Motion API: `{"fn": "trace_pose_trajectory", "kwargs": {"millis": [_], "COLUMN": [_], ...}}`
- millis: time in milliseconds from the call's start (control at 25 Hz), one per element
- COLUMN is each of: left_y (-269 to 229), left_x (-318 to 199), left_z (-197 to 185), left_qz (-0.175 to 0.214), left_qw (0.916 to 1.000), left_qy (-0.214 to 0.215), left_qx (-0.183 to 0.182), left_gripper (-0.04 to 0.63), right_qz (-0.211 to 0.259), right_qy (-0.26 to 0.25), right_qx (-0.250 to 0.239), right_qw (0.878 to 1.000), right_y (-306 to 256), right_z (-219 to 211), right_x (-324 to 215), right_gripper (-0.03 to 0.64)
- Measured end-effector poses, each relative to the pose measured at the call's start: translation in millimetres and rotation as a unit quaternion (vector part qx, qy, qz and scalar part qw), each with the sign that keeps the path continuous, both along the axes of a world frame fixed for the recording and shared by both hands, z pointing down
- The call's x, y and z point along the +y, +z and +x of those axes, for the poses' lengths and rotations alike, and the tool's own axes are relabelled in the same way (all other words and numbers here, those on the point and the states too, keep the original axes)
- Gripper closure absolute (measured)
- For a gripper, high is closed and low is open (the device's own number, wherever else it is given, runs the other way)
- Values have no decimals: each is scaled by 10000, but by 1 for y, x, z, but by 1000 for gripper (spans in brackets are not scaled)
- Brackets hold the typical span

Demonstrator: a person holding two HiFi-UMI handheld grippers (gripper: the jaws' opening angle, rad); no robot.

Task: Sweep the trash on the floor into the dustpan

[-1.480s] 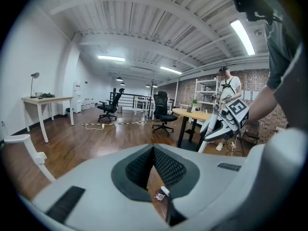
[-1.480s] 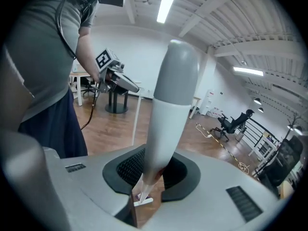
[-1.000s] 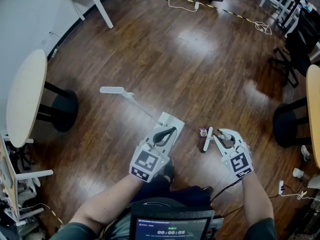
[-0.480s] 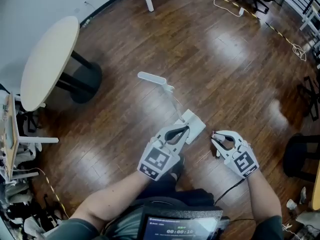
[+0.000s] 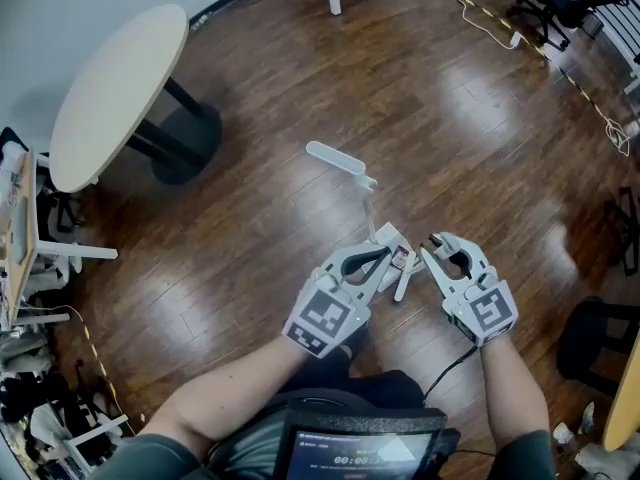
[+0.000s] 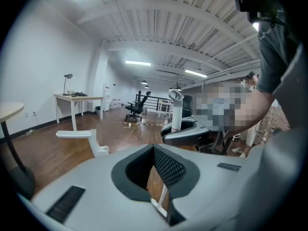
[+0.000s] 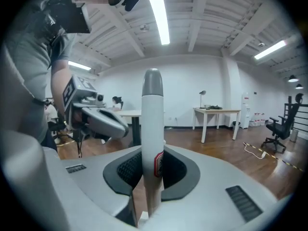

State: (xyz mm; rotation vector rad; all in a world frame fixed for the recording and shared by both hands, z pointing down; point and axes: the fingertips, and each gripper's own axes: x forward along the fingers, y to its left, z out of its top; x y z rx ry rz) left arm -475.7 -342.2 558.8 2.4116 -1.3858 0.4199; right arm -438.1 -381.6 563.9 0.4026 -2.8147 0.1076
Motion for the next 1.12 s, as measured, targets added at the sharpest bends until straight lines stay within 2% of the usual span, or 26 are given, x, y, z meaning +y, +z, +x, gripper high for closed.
{"fn": "trace_pose_trajectory", "kwargs": {"millis": [80,320,520,640,760,920,1120], "left_y": [-5,-23,-50,-76,-99,-131,-177], "left_x": [-2,-8,-19,-22,-22,-12,16], "left_z": [-9,-5,17,50,88,164,258], "left_qz": [24,95,233,484,620,672,859], "left_qw": [10000,9999,9988,9957,9908,9867,9770], "left_qy": [-31,6,174,631,1032,1267,1730], "left_qx": [2,116,401,474,615,760,903], "left_gripper": [586,586,588,587,587,588,588], "right_qz": [66,315,393,435,492,649,855], "right_qy": [198,517,1374,1907,2442,2975,3615], "right_qx": [-117,110,-240,-495,-526,-604,-595], "right_qw": [9997,9981,9894,9794,9670,9506,9265], "right_y": [-14,-44,-102,-144,-176,-219,-264], "right_z": [-3,27,78,115,155,232,334], "right_x": [-8,0,4,5,14,45,93], "right_gripper": [529,529,529,529,529,529,529]}}
